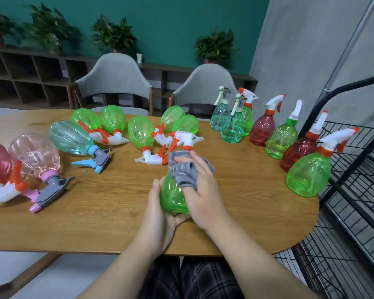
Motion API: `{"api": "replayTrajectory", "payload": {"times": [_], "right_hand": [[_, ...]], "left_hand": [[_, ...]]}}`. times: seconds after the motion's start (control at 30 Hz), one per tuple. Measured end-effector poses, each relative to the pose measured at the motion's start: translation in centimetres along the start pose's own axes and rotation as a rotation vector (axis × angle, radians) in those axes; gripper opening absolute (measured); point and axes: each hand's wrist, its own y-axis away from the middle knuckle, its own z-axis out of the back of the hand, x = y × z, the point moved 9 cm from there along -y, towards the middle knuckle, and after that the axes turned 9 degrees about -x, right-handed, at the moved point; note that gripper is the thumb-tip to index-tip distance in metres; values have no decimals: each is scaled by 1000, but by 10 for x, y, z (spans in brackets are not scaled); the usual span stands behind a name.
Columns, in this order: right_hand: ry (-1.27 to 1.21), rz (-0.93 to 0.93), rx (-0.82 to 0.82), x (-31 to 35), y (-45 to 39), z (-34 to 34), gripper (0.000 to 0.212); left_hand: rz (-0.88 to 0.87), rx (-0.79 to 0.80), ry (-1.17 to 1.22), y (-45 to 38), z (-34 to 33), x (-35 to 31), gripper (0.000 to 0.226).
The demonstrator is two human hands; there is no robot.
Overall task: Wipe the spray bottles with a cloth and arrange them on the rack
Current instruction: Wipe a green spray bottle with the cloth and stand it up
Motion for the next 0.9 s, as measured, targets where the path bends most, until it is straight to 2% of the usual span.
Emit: {"api": "replayTrajectory", "payload": {"times": [0.2,0.4,0.47,0.5,0.6,0.63,0.7,0.77,0.83,0.9], "right_hand": [[-155,108,26,5,13,1,44],[-415,69,165,13,24,2,38],[-655,-149,109,5,27,9,35],[-792,-316,16,-6,26,13,31],[-1069,-839,-385,-58,36,24,29],[-1107,-939,-489,-69,39,28,30],[-1069,-1000,-524,-73,36,34,27],[-952,-975,-438,-66,29,31,23],[-854,-904,-385,-57,18,28,17],[-727,-766,-347,-47,2,29,17]], "left_hand": [[-8,54,5,3,-4,-1,72],[13,31,100,1,1,-2,77],[49,-2,120,-1,5,3,89],[54,-29,123,-3,8,4,101],[37,-35,135,-7,10,3,115],[37,-6,137,-7,8,3,115],[36,24,143,-6,6,4,114],[43,19,134,-5,7,6,113],[30,23,106,-5,6,6,106],[14,28,80,-4,5,6,86]]}}
